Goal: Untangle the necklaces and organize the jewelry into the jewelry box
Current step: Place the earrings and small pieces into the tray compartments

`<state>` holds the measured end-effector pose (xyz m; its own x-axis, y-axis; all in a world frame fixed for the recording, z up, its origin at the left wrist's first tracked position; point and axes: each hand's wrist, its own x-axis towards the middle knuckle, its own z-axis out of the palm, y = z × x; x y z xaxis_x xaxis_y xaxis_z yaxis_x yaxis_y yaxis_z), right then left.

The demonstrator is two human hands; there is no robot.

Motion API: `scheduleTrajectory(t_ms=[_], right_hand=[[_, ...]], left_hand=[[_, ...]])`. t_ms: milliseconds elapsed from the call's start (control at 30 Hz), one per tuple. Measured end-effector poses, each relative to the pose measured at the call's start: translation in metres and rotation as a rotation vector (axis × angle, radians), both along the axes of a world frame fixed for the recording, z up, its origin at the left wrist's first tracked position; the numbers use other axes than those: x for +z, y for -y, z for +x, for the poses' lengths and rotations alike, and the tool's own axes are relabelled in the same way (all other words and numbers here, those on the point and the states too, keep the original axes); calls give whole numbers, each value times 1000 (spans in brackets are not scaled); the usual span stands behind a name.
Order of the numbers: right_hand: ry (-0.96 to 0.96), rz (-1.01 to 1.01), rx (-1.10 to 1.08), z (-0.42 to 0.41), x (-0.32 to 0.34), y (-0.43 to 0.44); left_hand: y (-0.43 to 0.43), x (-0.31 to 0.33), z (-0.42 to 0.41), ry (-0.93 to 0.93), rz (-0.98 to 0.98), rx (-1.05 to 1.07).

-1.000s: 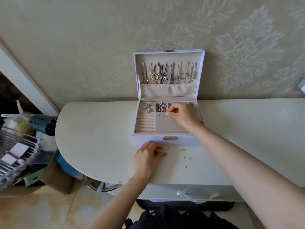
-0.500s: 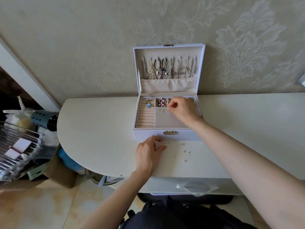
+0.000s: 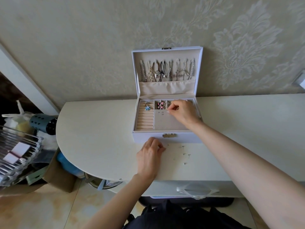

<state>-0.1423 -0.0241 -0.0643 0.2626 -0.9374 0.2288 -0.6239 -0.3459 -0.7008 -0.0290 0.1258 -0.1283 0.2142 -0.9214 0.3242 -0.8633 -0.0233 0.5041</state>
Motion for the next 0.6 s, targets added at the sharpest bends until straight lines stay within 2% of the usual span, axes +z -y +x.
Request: scheduleTrajectory(t_ms=[267, 400, 600], right_hand=[[-65, 1, -9, 2, 5, -4], [-95, -14, -20, 3, 7, -4], [-192, -80, 36, 3, 5, -4]], left_hand=[[-4, -6, 4, 78, -67, -52], [-6, -5, 3, -55, -100, -63], [2, 15, 7, -215, -303, -145]])
